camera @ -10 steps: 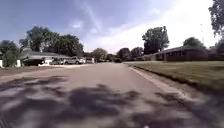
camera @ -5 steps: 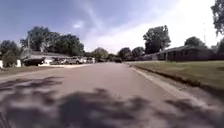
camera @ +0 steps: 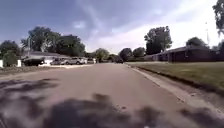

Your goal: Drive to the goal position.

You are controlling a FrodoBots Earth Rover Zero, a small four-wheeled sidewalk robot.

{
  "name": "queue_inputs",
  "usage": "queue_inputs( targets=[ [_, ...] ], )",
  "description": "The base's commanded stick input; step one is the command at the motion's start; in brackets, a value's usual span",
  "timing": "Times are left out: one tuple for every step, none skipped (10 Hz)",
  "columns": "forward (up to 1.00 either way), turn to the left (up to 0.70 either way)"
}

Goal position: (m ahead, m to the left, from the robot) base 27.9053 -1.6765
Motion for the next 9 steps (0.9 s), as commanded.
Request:
queue_inputs(
  targets=[
    [0.7, 0.03],
    [0.7, 0.03],
    [0.7, -0.14],
    [0.7, -0.32],
    [0.7, -0.24],
    [0.7, 0.03],
    [0.7, 0.03],
    [0.7, -0.09],
    [0.7, -0.28]
  ],
)
